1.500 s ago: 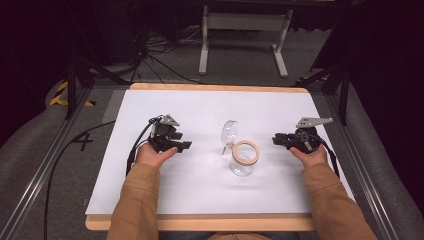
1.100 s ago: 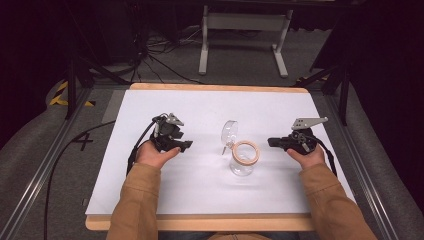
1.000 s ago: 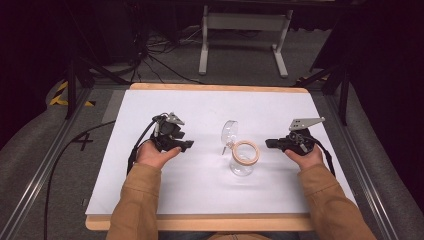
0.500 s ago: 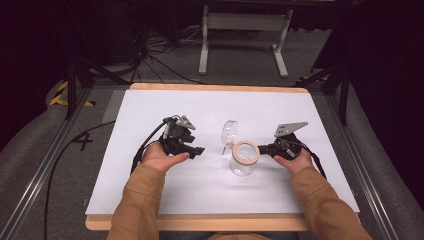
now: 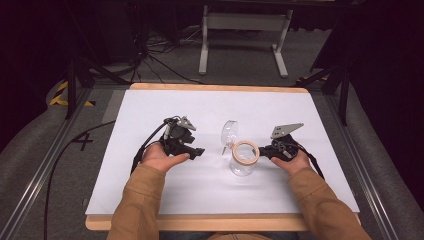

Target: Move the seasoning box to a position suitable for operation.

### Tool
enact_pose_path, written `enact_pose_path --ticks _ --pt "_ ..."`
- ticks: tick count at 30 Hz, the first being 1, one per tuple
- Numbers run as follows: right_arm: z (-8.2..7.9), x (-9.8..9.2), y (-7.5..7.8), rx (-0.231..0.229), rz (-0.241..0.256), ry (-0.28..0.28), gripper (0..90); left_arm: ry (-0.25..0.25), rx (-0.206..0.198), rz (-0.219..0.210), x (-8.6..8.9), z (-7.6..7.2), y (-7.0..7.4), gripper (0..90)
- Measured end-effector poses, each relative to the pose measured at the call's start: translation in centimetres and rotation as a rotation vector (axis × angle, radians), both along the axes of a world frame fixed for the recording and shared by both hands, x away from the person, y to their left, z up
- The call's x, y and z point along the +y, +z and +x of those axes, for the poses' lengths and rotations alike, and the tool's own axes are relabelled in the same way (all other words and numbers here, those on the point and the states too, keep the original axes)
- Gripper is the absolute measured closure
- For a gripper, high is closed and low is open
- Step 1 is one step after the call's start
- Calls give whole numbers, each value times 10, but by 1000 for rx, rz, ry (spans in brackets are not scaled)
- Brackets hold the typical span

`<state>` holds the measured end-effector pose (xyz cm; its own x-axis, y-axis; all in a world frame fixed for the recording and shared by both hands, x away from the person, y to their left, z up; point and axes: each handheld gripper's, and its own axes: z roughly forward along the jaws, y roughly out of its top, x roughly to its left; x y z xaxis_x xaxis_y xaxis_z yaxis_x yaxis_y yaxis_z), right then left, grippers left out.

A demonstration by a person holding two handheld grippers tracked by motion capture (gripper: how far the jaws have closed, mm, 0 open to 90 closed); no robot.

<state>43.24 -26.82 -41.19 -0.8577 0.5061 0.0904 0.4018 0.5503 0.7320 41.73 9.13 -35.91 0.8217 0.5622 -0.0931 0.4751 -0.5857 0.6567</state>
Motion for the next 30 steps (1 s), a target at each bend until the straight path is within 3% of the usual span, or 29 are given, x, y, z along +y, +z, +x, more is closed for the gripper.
enact_pose_path --ticks 7,9,20,30 --pt "-3 0 1 9 -11 19 894 30 0 15 1 4 -1 413" --pt "-5 0 2 12 -20 27 894 38 -3 -4 0 5 -1 414" --pt "-22 4 3 14 -47 68 894 24 1 2 -6 13 1 430" --pt "-35 11 5 18 -71 117 894 29 9 -27 -11 17 2 444"
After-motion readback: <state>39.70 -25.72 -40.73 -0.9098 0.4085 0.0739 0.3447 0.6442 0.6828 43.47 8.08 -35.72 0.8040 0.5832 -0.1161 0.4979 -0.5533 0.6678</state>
